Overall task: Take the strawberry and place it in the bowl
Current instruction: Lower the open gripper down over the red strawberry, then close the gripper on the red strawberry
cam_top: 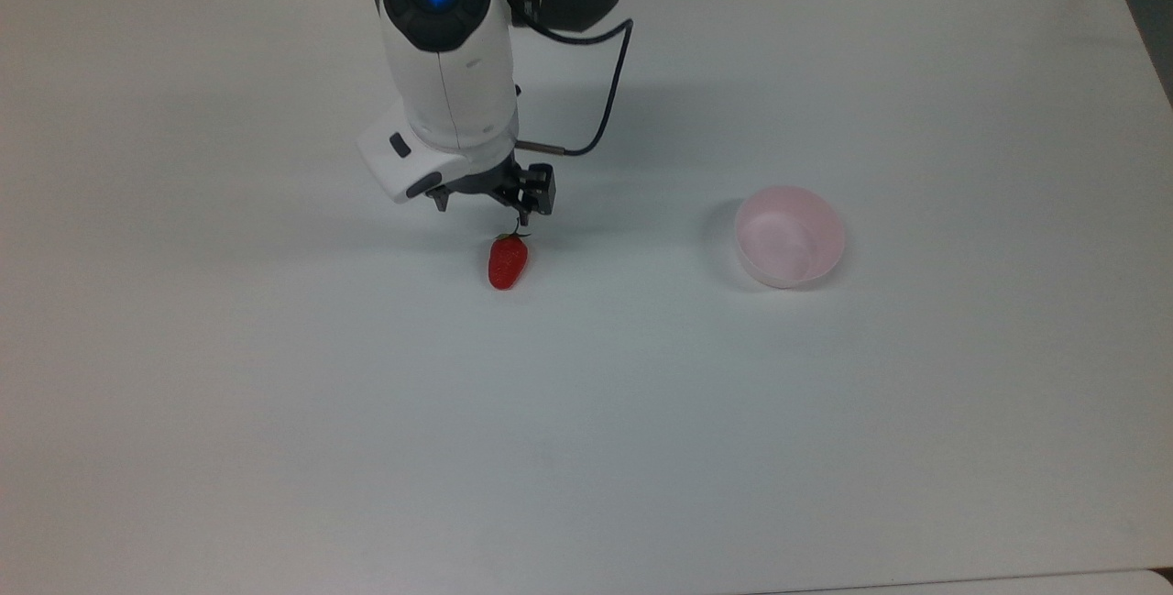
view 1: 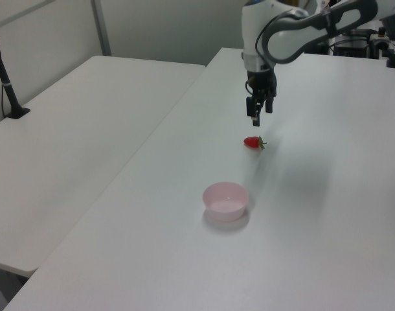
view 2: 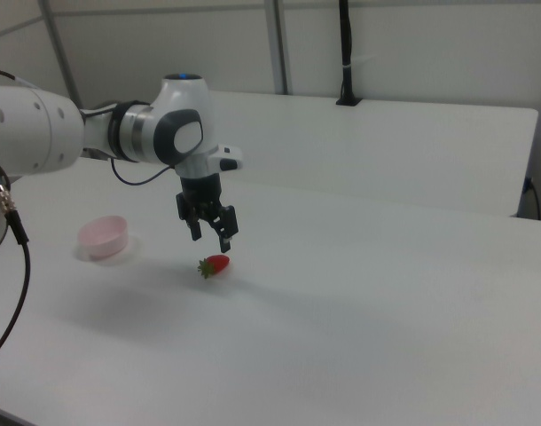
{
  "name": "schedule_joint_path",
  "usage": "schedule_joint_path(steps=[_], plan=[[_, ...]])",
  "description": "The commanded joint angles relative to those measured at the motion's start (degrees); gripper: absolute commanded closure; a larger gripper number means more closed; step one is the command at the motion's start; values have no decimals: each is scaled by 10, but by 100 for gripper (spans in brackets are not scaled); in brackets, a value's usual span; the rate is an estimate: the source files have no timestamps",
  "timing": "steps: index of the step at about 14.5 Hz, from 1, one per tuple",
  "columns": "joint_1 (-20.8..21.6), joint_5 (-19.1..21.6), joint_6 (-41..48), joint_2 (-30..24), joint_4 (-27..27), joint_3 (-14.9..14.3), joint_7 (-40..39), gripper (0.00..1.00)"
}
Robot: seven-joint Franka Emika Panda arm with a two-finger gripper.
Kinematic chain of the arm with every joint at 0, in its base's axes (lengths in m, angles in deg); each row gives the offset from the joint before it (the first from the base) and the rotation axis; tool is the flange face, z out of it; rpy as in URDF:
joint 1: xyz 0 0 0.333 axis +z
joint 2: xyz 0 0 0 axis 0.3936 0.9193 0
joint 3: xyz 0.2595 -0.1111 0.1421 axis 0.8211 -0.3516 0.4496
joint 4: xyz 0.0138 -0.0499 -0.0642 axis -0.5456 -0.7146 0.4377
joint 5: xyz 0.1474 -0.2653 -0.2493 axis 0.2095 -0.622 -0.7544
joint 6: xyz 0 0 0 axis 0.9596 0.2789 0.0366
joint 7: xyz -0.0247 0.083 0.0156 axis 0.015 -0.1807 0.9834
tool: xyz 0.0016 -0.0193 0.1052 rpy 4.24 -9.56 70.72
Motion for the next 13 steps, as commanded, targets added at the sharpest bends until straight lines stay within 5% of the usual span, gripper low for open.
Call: schedule_joint_path(steps=[1,7,13], plan=[[20,-13,-39,27,2,-3,59,13],[25,-48,-64,56,3,-2,109,18],[34,-56,-87,57,1,-1,105,62]])
